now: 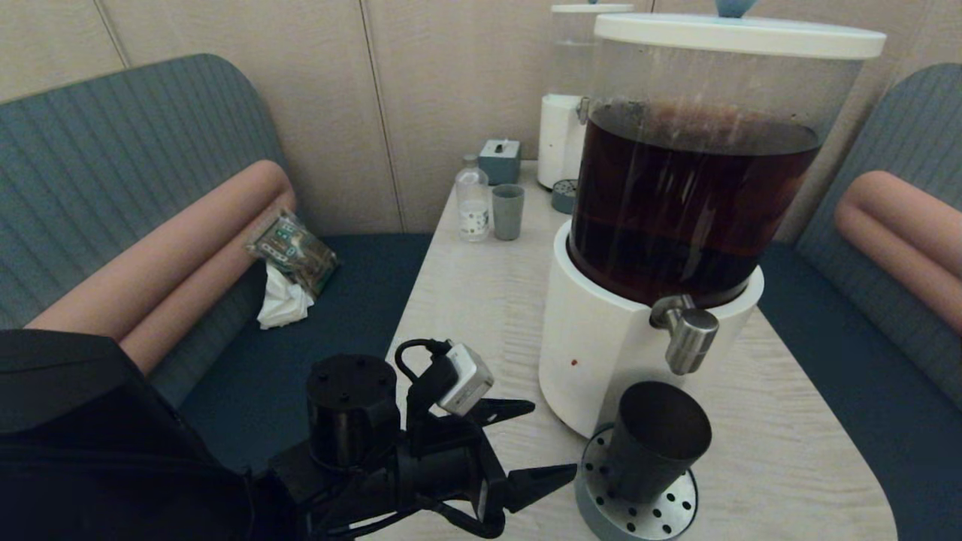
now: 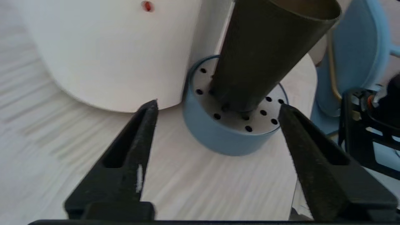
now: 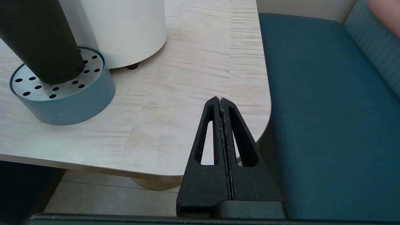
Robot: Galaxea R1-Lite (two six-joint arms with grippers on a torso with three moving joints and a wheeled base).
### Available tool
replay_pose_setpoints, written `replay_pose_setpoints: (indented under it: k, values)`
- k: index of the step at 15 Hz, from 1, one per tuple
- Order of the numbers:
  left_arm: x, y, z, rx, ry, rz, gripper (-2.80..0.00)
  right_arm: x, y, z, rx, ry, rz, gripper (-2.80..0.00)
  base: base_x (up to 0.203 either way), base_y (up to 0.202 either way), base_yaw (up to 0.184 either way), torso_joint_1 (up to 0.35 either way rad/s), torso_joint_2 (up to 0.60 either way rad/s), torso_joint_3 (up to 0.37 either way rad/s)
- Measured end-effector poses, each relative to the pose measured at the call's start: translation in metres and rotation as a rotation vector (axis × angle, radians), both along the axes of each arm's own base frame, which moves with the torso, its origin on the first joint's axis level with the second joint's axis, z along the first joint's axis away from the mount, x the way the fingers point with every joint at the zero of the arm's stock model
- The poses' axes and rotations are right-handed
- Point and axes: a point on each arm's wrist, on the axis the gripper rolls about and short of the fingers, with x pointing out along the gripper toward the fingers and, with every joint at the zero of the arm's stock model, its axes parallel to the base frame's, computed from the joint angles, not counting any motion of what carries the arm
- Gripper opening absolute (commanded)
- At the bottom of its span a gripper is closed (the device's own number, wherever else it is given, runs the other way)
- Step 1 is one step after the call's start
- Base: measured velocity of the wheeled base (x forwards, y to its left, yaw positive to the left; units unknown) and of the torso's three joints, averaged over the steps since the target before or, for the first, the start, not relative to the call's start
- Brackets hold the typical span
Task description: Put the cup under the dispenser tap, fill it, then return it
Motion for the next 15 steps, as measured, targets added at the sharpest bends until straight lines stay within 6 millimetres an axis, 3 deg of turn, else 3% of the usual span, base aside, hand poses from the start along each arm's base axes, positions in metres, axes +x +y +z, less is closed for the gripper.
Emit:
replay_pose_setpoints:
  k: [15]
  values:
    - [0.013, -0.048, -0.013, 0.000, -0.005, -0.052, 0.00, 0.000, 0.000, 0.000, 0.000, 0.000, 0.000, -2.80, 0.000, 0.000, 0.000, 0.000, 0.00, 0.000]
